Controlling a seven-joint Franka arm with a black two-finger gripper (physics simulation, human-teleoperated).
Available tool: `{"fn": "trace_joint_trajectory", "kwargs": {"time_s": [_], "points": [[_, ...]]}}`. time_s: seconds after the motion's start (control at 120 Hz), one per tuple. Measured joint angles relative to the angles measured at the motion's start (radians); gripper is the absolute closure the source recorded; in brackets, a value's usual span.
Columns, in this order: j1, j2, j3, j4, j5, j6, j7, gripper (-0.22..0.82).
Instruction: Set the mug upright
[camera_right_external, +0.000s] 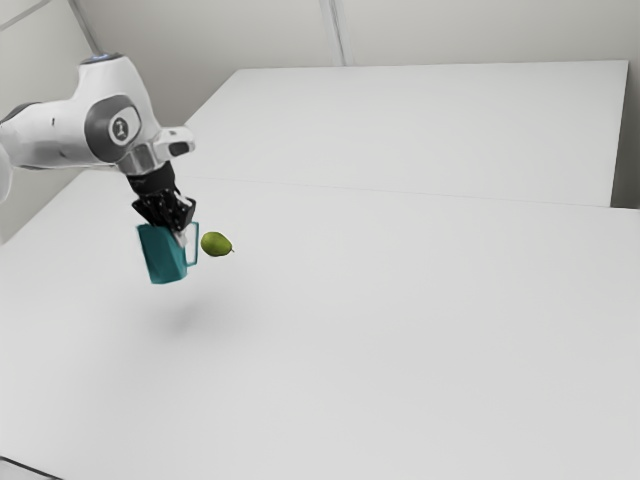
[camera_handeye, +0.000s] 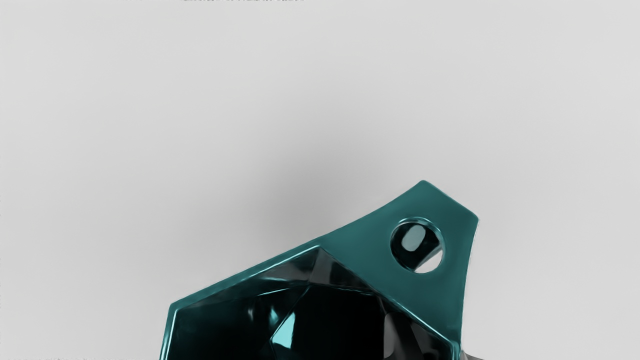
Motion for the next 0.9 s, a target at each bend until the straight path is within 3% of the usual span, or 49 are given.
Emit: {"fn": "trace_joint_trajectory", "kwargs": {"time_s": [0.167,0.367,0.608,0.9], "points": [[-0.085,-0.066,-0.04,-0.126,0.062,0.128,-0.154,0.79],[-0.084,-0.1,-0.143,-0.223,0.144,0.273,-0.371,0.79],[-0.064,-0.095,-0.168,-0.305,0.304,0.499,-0.566,0.79],[-0.078,-0.03,-0.187,-0.318,0.34,0.607,-0.747,0.79]]}}
